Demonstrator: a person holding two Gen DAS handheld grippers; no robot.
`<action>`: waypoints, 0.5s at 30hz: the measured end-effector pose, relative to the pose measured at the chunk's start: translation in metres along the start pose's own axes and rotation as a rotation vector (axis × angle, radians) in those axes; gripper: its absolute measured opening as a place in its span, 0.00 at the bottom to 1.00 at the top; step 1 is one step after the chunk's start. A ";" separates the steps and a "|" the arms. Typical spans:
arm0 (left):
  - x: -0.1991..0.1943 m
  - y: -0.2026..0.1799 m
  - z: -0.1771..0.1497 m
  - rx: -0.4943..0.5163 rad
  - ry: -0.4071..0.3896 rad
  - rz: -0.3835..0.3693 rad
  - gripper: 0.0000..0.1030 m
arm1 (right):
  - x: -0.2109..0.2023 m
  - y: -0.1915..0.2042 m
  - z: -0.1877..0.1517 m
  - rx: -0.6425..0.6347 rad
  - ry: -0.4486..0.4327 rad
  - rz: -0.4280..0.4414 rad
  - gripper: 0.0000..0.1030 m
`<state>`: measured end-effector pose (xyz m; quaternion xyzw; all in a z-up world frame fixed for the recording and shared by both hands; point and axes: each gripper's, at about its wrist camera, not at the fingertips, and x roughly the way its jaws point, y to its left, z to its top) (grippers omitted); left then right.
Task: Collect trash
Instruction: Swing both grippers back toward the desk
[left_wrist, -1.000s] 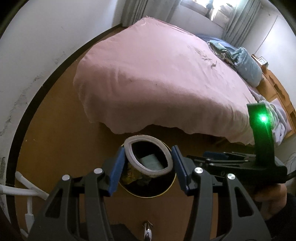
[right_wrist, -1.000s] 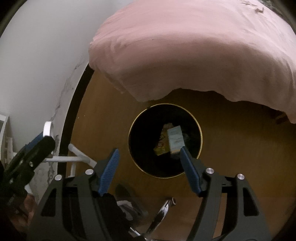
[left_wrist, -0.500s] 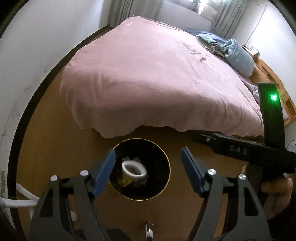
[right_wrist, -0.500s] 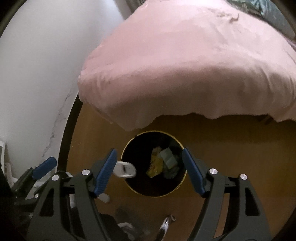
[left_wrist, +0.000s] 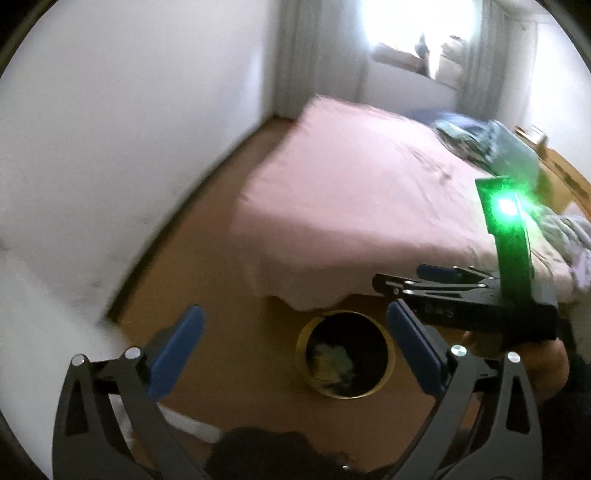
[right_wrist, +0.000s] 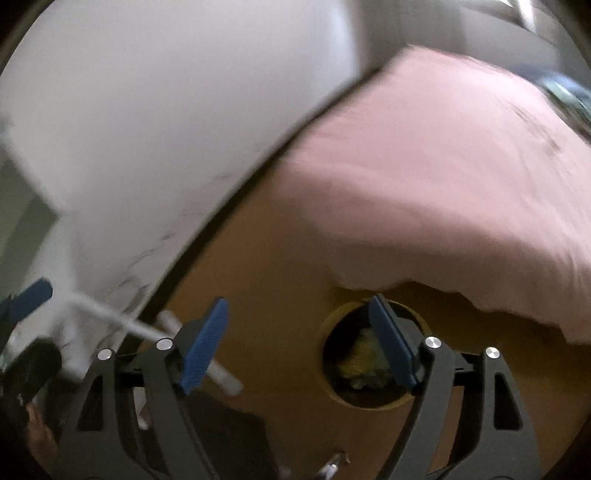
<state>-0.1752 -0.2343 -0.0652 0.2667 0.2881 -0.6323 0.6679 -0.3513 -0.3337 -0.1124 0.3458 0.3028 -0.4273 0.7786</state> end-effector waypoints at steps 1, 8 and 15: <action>-0.021 0.019 -0.005 -0.020 -0.004 0.051 0.93 | -0.007 0.027 -0.001 -0.051 -0.006 0.052 0.74; -0.150 0.157 -0.087 -0.309 -0.025 0.344 0.93 | -0.021 0.221 -0.033 -0.419 0.039 0.353 0.79; -0.263 0.254 -0.212 -0.605 0.011 0.635 0.93 | -0.032 0.408 -0.095 -0.734 0.146 0.608 0.79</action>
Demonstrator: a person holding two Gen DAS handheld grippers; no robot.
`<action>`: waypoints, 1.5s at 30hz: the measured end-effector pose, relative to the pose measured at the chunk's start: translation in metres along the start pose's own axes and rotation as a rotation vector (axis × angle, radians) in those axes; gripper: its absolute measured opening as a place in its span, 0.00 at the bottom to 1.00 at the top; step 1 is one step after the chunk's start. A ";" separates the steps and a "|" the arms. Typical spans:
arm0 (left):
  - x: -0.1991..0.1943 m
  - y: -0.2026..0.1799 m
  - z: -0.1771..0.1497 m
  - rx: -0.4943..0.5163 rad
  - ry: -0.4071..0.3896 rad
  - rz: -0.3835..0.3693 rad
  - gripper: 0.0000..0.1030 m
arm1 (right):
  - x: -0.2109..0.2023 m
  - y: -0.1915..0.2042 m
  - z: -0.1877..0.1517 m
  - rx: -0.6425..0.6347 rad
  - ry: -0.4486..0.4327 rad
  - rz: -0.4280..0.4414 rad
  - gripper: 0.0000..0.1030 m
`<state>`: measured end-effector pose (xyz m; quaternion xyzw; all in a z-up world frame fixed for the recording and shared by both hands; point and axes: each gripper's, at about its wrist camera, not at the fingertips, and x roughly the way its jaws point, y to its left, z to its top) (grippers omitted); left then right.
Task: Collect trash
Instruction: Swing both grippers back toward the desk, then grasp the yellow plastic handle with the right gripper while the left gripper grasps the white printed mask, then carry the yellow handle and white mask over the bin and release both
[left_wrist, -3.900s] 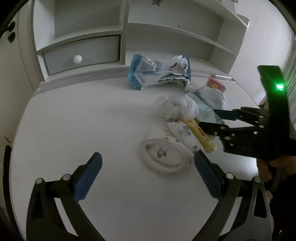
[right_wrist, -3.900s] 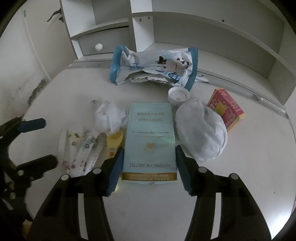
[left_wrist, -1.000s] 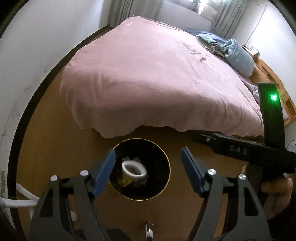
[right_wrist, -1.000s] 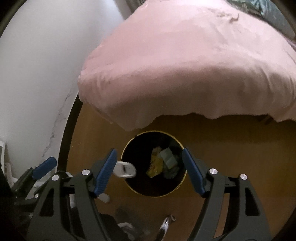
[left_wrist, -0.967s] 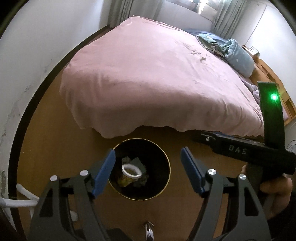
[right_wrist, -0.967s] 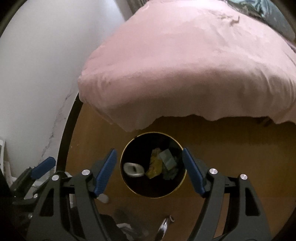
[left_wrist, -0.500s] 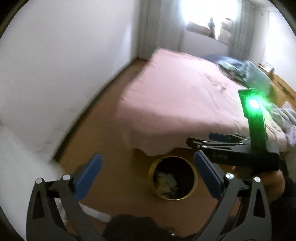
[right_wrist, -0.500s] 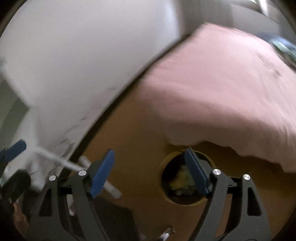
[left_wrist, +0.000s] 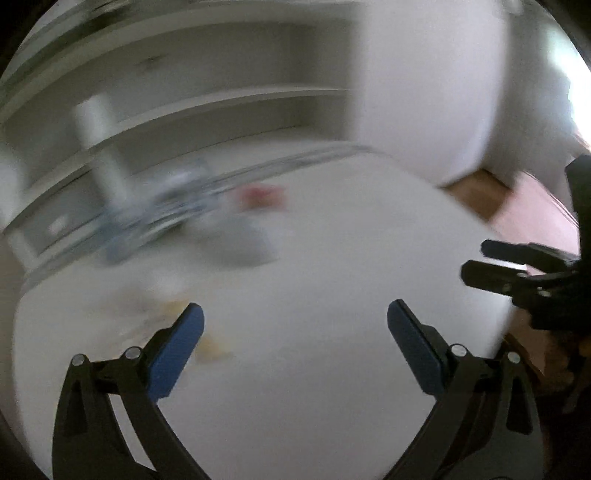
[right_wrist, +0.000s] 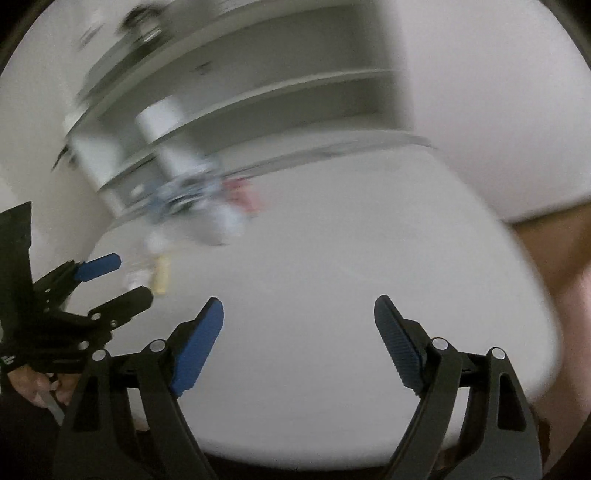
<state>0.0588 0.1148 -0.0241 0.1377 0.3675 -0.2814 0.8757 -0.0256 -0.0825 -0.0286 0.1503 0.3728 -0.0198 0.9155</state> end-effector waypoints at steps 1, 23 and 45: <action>-0.004 0.021 -0.007 -0.048 0.001 0.030 0.93 | 0.016 0.027 0.008 -0.058 0.019 0.029 0.79; -0.015 0.122 -0.037 -0.279 0.036 0.086 0.93 | 0.134 0.171 0.022 -0.375 0.201 0.041 0.12; 0.024 0.057 -0.012 -0.121 0.116 0.103 0.29 | 0.053 0.075 0.011 -0.224 0.116 0.044 0.12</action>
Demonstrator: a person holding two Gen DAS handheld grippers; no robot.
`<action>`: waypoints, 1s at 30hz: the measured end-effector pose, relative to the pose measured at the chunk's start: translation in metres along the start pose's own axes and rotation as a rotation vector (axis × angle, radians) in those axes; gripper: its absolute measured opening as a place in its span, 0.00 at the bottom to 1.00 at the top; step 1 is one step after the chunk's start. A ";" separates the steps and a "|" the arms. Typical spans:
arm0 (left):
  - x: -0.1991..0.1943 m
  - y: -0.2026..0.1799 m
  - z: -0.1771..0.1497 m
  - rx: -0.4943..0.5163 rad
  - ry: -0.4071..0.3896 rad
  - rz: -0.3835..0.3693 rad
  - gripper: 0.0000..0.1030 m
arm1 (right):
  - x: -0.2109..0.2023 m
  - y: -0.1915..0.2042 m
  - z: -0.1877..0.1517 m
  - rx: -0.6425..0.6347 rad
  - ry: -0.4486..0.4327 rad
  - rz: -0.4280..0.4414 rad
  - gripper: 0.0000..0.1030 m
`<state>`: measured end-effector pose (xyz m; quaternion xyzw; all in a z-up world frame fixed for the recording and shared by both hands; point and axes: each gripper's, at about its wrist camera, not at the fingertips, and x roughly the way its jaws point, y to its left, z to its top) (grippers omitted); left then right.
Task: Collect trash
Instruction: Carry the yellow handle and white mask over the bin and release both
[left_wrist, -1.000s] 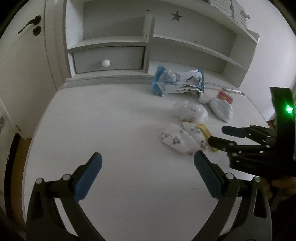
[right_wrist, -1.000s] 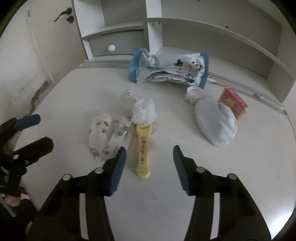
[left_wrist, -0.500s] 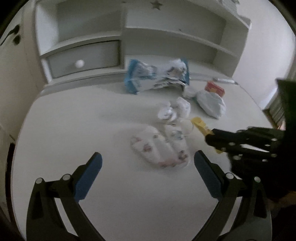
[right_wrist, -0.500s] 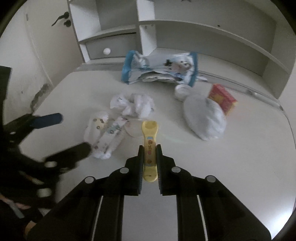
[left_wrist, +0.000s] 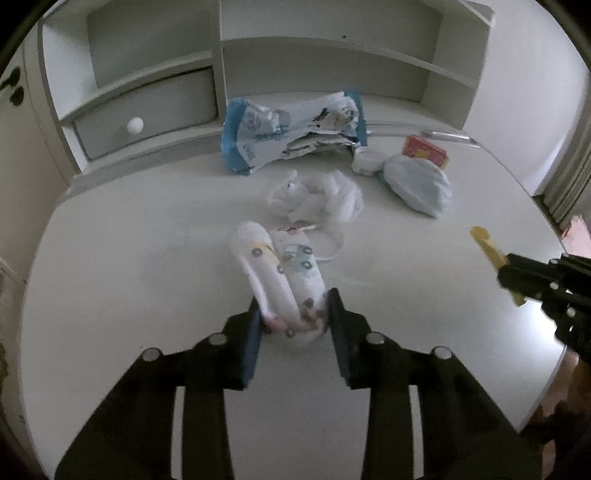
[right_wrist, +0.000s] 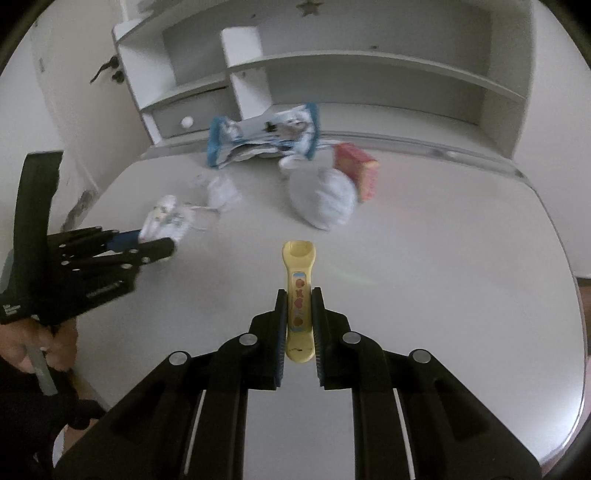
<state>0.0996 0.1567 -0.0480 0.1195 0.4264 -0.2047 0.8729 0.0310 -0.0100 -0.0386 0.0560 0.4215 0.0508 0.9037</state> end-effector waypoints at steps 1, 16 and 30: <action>-0.007 -0.007 -0.002 0.022 -0.006 0.002 0.28 | -0.010 -0.011 -0.006 0.026 -0.013 -0.007 0.12; -0.055 -0.264 0.014 0.407 -0.156 -0.446 0.28 | -0.157 -0.219 -0.157 0.569 -0.186 -0.365 0.12; 0.005 -0.550 -0.102 0.796 0.070 -0.858 0.28 | -0.228 -0.353 -0.420 1.192 -0.066 -0.638 0.12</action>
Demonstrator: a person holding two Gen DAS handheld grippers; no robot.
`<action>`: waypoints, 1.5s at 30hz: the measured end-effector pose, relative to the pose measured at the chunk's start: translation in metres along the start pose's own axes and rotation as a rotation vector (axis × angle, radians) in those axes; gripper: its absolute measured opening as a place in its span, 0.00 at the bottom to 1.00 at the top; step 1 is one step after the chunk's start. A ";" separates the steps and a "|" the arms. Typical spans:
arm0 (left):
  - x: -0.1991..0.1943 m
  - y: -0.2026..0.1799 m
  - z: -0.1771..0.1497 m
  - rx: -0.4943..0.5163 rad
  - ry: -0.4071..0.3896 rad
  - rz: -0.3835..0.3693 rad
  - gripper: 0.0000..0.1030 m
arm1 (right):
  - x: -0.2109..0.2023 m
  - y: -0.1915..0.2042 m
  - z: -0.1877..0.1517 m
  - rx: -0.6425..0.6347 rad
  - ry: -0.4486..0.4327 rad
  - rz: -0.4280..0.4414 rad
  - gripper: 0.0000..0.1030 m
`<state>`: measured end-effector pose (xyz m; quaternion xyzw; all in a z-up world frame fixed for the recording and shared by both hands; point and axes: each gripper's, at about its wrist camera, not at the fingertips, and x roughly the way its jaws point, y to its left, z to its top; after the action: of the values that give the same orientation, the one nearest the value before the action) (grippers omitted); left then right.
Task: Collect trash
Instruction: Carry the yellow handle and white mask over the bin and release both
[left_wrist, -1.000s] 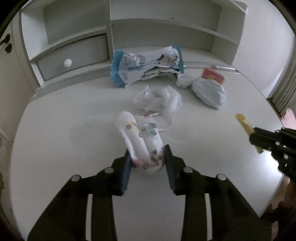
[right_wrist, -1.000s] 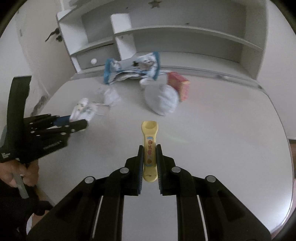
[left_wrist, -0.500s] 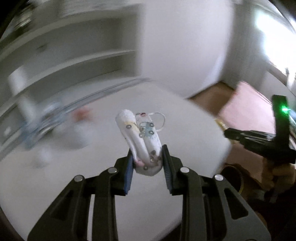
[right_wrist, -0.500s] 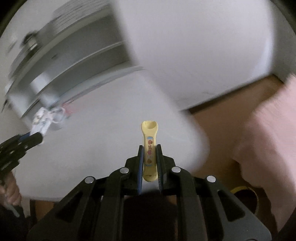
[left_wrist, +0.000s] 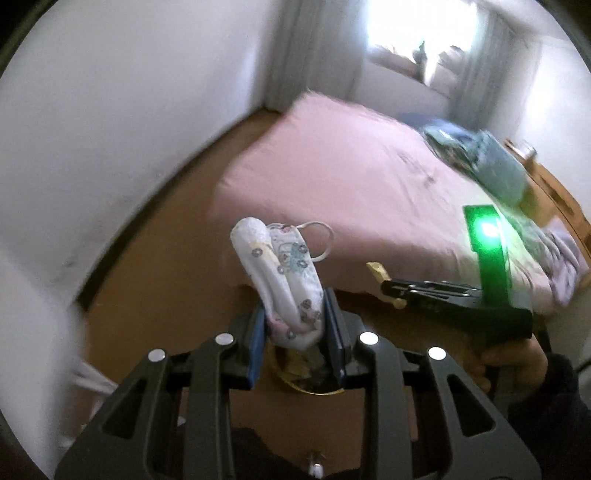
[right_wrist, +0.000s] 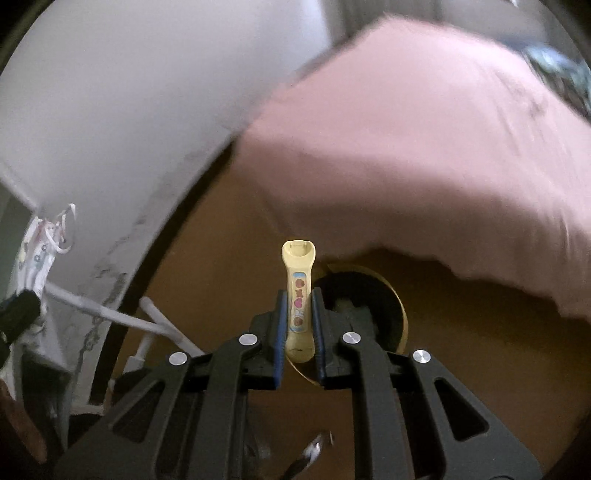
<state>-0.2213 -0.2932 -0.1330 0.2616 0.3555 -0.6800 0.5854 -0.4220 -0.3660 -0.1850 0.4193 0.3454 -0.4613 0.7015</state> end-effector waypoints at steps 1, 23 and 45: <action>0.019 -0.004 -0.002 0.004 0.029 -0.013 0.28 | 0.006 -0.008 -0.002 0.019 0.020 -0.004 0.12; 0.106 -0.016 -0.018 -0.021 0.202 -0.035 0.28 | 0.027 -0.049 -0.019 0.135 0.088 0.023 0.52; 0.109 -0.034 -0.003 0.019 0.217 0.024 0.84 | -0.012 -0.056 0.000 0.188 -0.070 -0.003 0.67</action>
<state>-0.2740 -0.3553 -0.2126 0.3437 0.4072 -0.6440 0.5489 -0.4781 -0.3738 -0.1895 0.4663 0.2765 -0.5072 0.6699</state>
